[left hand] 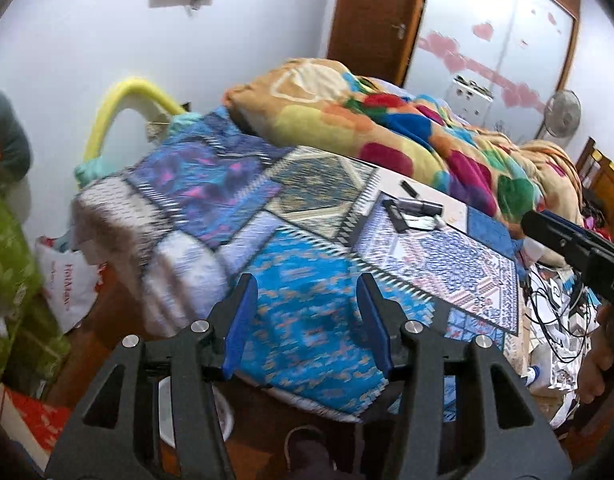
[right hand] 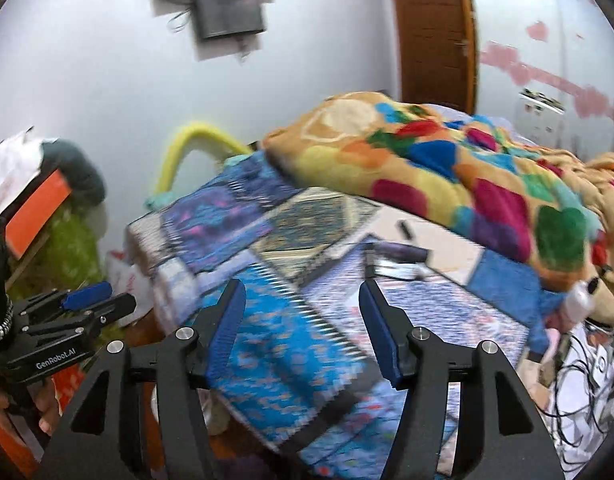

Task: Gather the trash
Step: 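Move both tools back over the items on the bed, then grasp the black clip with the left tool while the right tool grasps the white tube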

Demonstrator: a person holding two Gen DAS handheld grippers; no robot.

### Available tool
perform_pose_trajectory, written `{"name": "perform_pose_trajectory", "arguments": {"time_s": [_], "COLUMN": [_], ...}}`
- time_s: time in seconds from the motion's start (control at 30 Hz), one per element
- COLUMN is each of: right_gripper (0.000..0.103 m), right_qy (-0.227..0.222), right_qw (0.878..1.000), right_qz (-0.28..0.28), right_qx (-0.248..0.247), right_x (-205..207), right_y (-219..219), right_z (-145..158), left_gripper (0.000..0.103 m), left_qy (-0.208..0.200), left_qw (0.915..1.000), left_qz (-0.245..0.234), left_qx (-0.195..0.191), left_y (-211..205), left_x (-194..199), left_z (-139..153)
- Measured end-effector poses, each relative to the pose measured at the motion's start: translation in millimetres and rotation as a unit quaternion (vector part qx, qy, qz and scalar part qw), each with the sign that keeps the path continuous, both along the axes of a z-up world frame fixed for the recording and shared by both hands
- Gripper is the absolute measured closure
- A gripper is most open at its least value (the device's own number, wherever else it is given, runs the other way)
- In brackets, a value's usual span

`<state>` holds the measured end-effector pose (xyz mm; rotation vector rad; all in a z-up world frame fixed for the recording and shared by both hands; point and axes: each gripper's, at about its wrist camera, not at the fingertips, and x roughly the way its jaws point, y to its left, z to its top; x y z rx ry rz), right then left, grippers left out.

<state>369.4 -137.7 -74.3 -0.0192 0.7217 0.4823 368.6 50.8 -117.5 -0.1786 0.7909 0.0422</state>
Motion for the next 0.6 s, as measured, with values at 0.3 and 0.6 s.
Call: {"name": "perform_pose_trajectory", "arguments": {"time_s": [0.3, 0.6], "right_gripper": [0.048, 0.048], "right_qy": [0.027, 0.064], "right_qw": [0.997, 0.993], "right_qz": [-0.064, -0.097], "right_qx": [-0.02, -0.015], "right_x": [45, 94], "right_y": [-55, -79], "right_z": [-29, -75], "left_gripper": [0.052, 0.052], "left_qy": [0.025, 0.059], "left_qw": [0.9984, 0.9952], "left_qz": [-0.046, -0.077], "left_qx": [-0.021, -0.013], "left_y": [-54, -92], "left_x": [78, 146], "left_z": [-27, -69]}}
